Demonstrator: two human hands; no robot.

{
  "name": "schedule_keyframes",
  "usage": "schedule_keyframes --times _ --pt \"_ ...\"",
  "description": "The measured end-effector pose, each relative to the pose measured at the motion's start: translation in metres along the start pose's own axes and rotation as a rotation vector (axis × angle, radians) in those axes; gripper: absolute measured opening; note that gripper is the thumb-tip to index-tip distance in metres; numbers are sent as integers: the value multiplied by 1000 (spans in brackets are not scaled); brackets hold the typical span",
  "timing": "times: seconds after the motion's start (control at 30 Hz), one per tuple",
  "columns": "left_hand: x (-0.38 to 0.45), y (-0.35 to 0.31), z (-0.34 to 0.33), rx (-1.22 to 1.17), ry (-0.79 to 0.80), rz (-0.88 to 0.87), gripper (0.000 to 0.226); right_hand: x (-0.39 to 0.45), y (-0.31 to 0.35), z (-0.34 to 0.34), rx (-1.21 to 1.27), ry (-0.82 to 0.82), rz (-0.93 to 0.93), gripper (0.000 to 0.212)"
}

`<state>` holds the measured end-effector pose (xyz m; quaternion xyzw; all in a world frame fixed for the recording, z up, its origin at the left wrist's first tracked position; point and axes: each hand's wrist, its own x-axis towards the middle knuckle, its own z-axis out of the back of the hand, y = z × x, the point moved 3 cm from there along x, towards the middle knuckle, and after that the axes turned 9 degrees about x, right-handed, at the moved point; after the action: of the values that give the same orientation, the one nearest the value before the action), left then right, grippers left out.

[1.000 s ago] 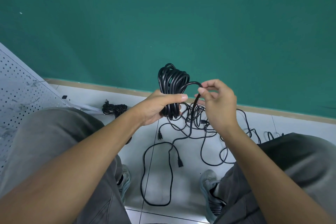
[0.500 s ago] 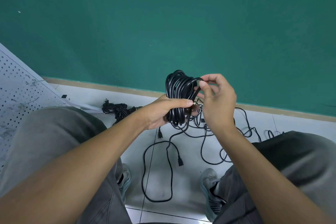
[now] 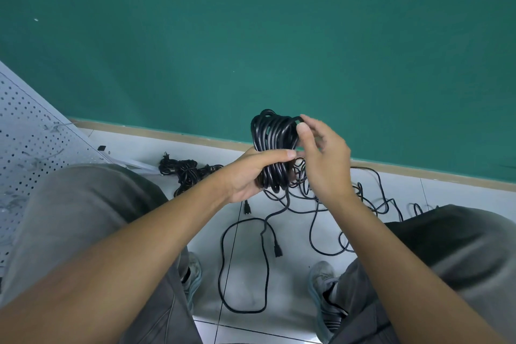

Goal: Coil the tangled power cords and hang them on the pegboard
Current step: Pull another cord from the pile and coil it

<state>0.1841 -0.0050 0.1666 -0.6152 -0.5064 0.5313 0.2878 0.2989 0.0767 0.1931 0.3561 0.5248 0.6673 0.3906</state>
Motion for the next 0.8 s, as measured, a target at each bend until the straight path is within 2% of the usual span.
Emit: schedule_keyframes --times 0.1,0.17,0.27,0.37,0.43,0.53,0.8 --pt "5 -1 8 -43 -58 -39 23 -12 -4 -14 117 268 -239 65" --pt "7 -3 17 -70 -124 -23 23 -19 -2 -20 151 370 -331 67" --pt "10 -3 29 -69 -235 11 28 -23 -2 -24 152 417 -369 71" --pt "10 -3 33 -68 -296 -14 17 -22 -10 -27 49 476 -349 66" --pt "10 -3 35 -76 -321 -15 14 -21 -17 -28 -18 476 -316 53" --pt "12 -4 40 -223 -364 -3 11 -23 -25 -28 -100 477 -256 36" --pt "10 -8 40 -442 -385 -7 7 -25 -34 -29 -99 358 -241 37"
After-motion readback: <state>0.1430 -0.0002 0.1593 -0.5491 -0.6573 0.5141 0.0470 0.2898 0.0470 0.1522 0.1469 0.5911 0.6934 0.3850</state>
